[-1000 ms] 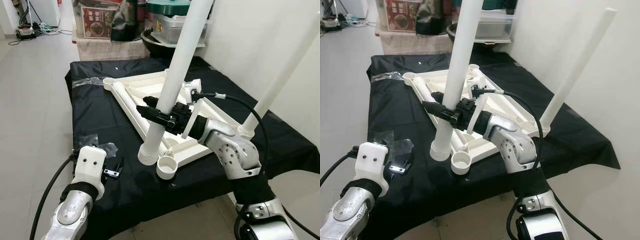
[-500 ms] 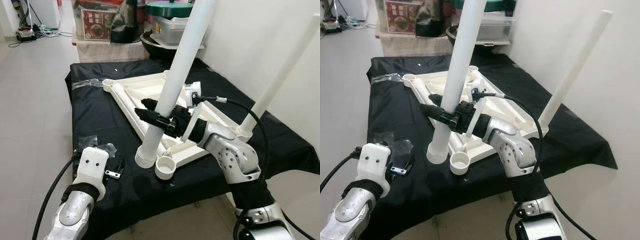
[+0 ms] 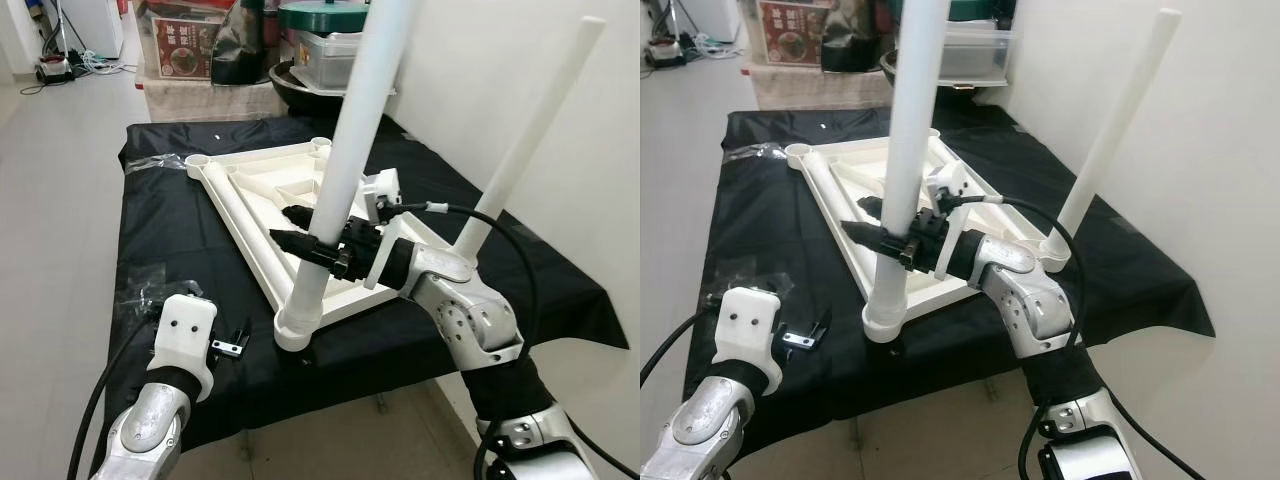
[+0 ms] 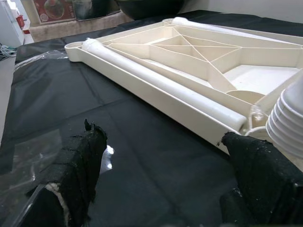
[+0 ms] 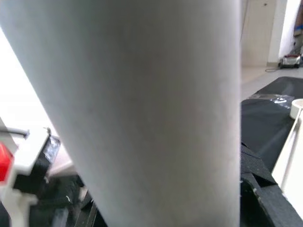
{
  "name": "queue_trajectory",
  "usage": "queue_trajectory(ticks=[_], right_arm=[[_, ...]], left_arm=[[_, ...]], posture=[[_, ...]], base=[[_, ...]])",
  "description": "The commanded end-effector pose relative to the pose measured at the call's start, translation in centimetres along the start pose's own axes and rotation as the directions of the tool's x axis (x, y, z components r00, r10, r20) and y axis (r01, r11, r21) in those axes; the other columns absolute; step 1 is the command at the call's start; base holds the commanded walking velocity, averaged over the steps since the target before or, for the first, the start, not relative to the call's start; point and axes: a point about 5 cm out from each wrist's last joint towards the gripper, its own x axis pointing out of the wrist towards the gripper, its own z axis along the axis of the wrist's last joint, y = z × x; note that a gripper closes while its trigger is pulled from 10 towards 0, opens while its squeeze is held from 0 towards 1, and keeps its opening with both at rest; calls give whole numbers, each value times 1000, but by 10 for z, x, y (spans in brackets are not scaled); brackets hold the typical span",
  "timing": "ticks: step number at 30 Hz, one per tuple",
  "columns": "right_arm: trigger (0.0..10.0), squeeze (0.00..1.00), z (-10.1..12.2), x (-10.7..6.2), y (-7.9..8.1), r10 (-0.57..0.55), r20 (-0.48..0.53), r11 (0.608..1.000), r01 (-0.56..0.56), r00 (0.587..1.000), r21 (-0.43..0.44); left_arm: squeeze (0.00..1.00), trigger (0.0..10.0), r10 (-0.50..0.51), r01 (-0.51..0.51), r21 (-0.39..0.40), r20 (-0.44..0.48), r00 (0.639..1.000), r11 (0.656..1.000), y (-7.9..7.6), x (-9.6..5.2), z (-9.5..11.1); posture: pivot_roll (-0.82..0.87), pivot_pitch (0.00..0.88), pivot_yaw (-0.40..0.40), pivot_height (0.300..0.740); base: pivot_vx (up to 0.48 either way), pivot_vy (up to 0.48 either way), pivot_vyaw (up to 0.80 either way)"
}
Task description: Building children table
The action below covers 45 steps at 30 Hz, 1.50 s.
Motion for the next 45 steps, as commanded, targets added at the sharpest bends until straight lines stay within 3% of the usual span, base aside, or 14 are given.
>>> queue_trajectory(ticks=[1, 7, 13, 22, 30, 34, 36, 38, 45], right_arm=[[10000, 0, -5, 0, -4, -50, -22, 996, 48, 999, -68], [10000, 0, -8, 4, -4, -66, -20, 992, 64, 998, -108], [10000, 0, -16, 5, 4, -10, -43, 992, 4, 999, -127], [10000, 0, -30, 4, 28, 118, -82, 981, -129, 990, -147], [10000, 0, -42, 9, 28, 113, -97, 981, -126, 989, -147], [10000, 0, -46, 10, 24, 100, -102, 989, -110, 990, -98], [10000, 0, -53, 10, 15, 77, -106, 997, -74, 991, 30], [10000, 0, -54, 10, 14, 79, -102, 995, -73, 992, 63], [10000, 0, -59, 8, 20, 149, -94, 977, -132, 984, 167]], left_arm=[[0, 10000, -1, 1, -3, -16, 1000, 1000, 1, 0, -4], [0, 10000, 9, -9, -17, -24, 1000, 1000, 3, -1, -5], [0, 10000, 35, -35, -29, -26, 999, 999, 11, -4, -5], [0, 10000, 64, -65, -32, -26, 998, 997, 22, -5, -4], [0, 10000, 96, -97, -34, -23, 995, 995, 32, -8, -2], [0, 10000, 102, -103, -35, -28, 994, 994, 33, -9, -3], [0, 10000, 129, -131, -57, -35, 991, 990, 37, -12, -3], [0, 10000, 138, -140, -63, -36, 990, 988, 39, -12, -3], [0, 10000, 166, -169, -86, -43, 985, 982, 43, -15, -3]], posture=[[138, 0, -116, 740], [148, 0, -114, 740], [154, 0, -113, 740], [157, 0, -105, 740], [171, 0, -111, 740], [179, 0, -114, 740], [193, 0, -127, 740], [196, 0, -130, 740], [208, 0, -142, 740]], base=[[0, 0, 0], [0, 0, 0], [0, 0, 0], [0, 0, 0], [0, 0, 0], [0, 0, 0], [0, 0, 0], [0, 0, 0], [0, 0, 0]])
